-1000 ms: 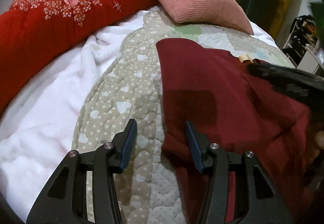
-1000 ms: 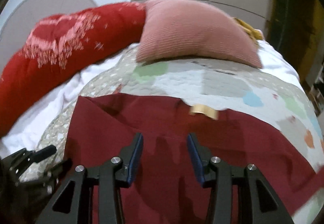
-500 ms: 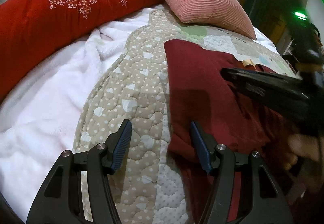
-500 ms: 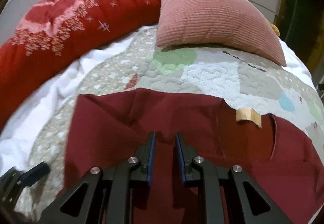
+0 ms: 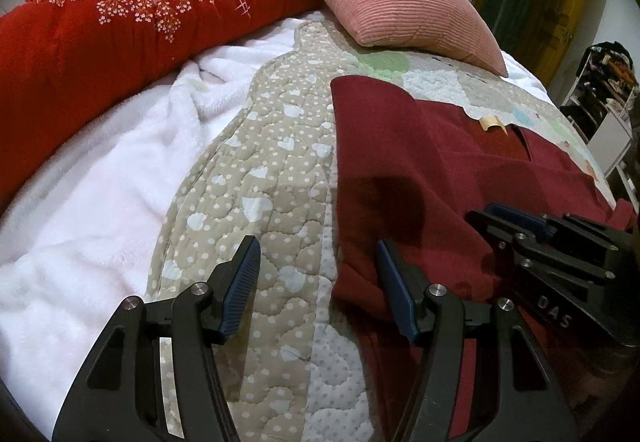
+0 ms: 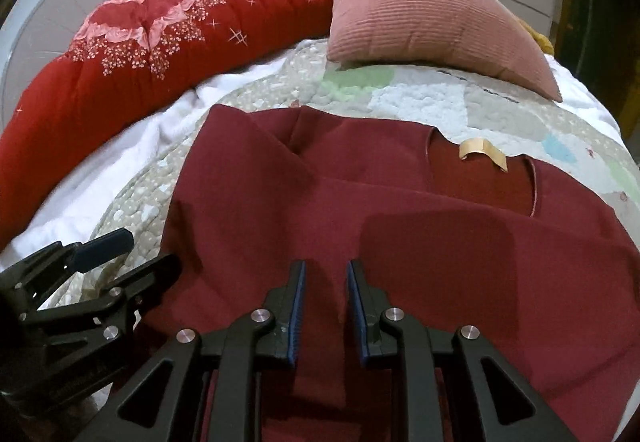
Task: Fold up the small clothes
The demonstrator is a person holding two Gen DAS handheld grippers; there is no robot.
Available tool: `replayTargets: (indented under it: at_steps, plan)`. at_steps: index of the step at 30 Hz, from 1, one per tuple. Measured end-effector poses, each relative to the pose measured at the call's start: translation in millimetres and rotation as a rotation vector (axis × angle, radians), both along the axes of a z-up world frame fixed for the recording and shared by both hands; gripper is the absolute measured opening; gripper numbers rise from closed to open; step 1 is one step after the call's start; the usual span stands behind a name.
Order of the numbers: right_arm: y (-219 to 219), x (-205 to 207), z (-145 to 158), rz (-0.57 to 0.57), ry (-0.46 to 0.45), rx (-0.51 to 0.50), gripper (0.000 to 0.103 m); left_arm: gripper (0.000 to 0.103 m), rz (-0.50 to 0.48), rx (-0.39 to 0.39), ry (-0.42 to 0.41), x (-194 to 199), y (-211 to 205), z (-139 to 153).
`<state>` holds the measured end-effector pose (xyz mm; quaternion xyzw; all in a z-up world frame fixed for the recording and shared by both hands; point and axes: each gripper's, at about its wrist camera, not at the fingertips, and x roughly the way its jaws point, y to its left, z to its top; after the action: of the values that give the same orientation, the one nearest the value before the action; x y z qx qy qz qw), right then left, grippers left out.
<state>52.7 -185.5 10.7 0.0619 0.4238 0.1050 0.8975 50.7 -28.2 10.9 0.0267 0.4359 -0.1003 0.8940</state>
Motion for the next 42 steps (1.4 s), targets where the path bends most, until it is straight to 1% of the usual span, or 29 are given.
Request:
replayTargets:
  at_steps: [3,6,10,14,15,16,20,22,23,26,27,28,29,31,33,35,36,38,39,42]
  plan:
    - [-1,-4,5,0.006,0.013,0.01,0.02,0.06,-0.001,0.0,-0.001,0,0,0]
    - [-3,-13,10,0.013,0.005,0.004,0.021,0.06,-0.001,0.002,-0.001,0,0,0]
    - [-9,-26,12,0.001,-0.003,0.005,0.023,0.065,0.008,0.006,-0.005,0,1,0]
    - [-14,-28,2,-0.017,0.018,0.006,0.03,0.065,0.006,0.01,-0.006,1,1,0]
    - [-14,-26,-4,-0.015,0.036,0.011,0.031,0.065,0.006,0.014,-0.009,1,1,0]
    - [-14,-27,-5,-0.015,0.03,0.012,0.031,0.065,0.006,0.017,-0.012,0,0,1]
    - [-19,-32,2,-0.018,0.034,0.027,0.031,0.065,-0.005,0.041,-0.046,-7,-4,11]
    - [-26,-38,7,-0.032,0.024,0.024,0.031,0.065,-0.013,0.023,-0.075,-13,-5,20]
    - [-29,-40,9,-0.042,0.018,0.017,0.031,0.065,-0.02,-0.003,-0.09,-15,-6,26]
    - [-50,-48,12,-0.102,0.007,0.003,0.031,0.065,-0.047,-0.063,-0.096,-15,-14,35]
    - [-61,-50,11,-0.127,0.015,0.004,0.032,0.065,-0.063,-0.069,-0.091,-14,-18,35]
    - [-67,-50,10,-0.142,0.022,-0.001,0.033,0.065,-0.076,-0.066,-0.086,-12,-23,34]
    - [-74,-50,6,-0.165,0.036,-0.025,0.037,0.065,-0.088,-0.056,-0.084,-11,-29,31]
    - [-85,-45,-3,-0.19,0.059,-0.043,0.039,0.065,-0.103,-0.042,-0.07,-7,-39,24]
    - [-93,-42,-11,-0.186,0.064,0.003,0.04,0.065,-0.124,-0.02,-0.005,2,-50,9]
    - [-96,-43,-8,-0.179,0.063,0.017,0.04,0.065,-0.12,0.025,0.014,3,-55,0]
    - [-100,-46,-4,-0.18,0.059,0.045,0.04,0.065,-0.124,0.031,0.011,3,-56,0]
    - [-117,-53,3,-0.204,0.049,0.088,0.04,0.065,-0.129,0.017,0.003,-1,-53,3]
    - [-127,-58,5,-0.222,0.042,0.091,0.04,0.065,-0.129,0.007,0.003,-1,-51,3]
    - [-172,-70,13,-0.333,0.029,0.028,0.042,0.065,-0.12,-0.02,0.001,-2,-45,1]
